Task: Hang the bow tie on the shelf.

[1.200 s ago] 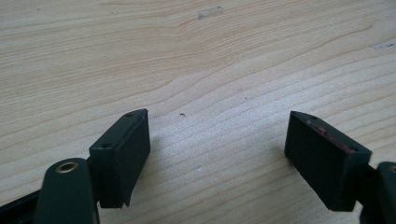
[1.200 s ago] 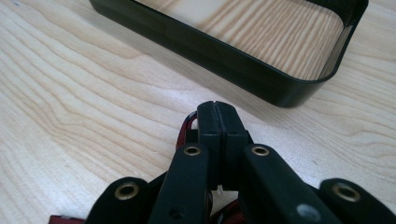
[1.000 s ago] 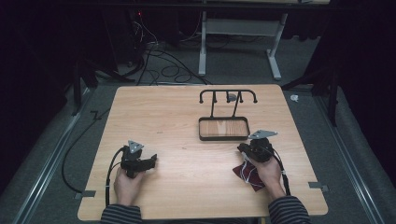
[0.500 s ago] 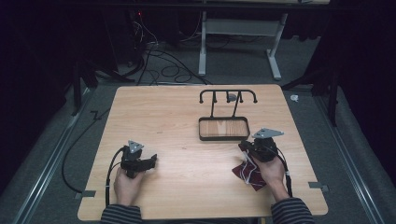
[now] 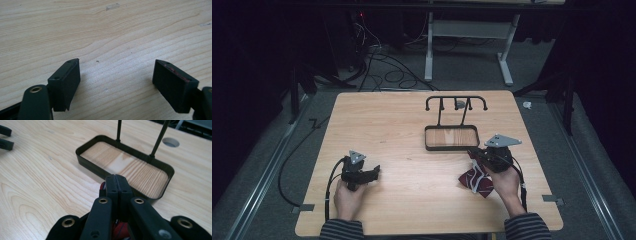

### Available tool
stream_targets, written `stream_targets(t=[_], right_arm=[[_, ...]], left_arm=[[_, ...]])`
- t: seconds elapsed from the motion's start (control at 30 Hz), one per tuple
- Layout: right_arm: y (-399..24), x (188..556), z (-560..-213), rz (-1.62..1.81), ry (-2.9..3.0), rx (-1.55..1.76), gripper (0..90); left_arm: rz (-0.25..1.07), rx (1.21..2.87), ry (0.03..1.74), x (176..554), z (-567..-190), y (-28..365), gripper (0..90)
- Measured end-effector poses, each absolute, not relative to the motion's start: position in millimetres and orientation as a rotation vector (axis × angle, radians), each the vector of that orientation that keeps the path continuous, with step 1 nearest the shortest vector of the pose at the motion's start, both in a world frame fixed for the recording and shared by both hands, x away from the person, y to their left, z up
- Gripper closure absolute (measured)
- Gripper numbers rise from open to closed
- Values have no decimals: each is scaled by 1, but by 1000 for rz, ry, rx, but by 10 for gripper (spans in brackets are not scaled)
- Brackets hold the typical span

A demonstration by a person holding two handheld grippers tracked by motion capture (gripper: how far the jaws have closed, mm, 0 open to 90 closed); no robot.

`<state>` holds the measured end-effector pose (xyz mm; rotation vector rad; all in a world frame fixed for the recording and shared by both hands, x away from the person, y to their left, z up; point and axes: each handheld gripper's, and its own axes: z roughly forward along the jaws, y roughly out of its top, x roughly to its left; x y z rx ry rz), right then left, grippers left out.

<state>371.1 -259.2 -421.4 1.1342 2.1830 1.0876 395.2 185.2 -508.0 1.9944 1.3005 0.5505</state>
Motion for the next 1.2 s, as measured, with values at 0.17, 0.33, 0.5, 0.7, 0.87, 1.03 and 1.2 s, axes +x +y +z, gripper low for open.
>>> stream_targets(t=[0.17,0.33,0.5,0.7,0.87,1.03,1.2], right_arm=[[-255,367,-407,1108,2161,1088,900],[-252,364,-396,1121,2149,1061,900],[-250,364,-388,1121,2142,1037,900],[-247,364,-378,1122,2130,1012,900],[-244,365,-369,1127,2121,988,900],[-240,368,-362,1122,2117,970,900],[-235,370,-357,1129,2115,965,900]], left_arm=[[550,1995,1300,395,-508,185,228],[552,1996,1299,395,-508,185,228],[551,1996,1299,395,-508,185,228],[551,1996,1299,395,-508,185,228],[551,1994,1298,395,-508,185,228],[551,1996,1299,395,-508,185,228],[551,1996,1299,395,-508,185,228]])
